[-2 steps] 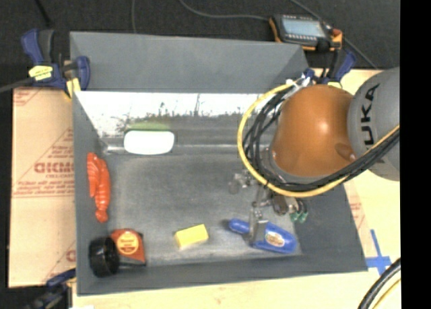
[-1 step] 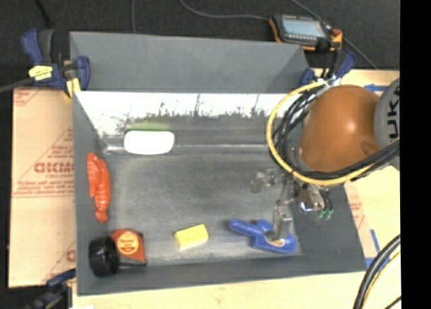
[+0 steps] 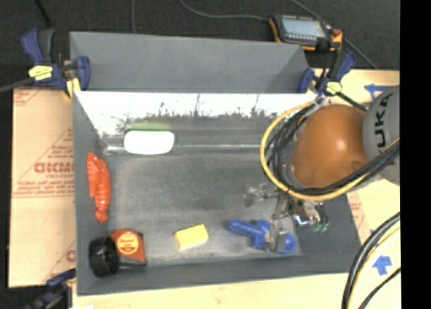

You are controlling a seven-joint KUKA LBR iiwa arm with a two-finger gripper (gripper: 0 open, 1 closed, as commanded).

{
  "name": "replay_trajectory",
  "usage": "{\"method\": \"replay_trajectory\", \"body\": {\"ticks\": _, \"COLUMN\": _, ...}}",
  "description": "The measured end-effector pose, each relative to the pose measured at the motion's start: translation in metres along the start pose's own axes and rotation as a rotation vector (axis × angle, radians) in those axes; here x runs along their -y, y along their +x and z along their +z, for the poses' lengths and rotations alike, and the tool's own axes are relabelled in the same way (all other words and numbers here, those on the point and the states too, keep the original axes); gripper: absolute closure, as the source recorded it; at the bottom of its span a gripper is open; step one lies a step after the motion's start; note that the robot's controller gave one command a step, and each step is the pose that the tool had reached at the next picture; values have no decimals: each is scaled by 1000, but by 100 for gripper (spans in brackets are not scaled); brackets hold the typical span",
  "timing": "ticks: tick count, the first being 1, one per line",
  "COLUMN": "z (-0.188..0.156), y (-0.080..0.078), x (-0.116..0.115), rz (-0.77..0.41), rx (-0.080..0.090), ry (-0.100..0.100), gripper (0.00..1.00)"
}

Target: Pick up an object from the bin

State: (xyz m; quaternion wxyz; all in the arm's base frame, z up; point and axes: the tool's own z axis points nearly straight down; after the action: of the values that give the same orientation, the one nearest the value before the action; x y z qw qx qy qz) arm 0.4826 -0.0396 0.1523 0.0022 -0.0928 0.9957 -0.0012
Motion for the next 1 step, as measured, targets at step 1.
{"method": "replay_trajectory", "body": {"ticks": 1, "z": 14, "y": 8, "x": 30, "rz": -1, "rx": -3, "ry": -4, "gripper": 0}}
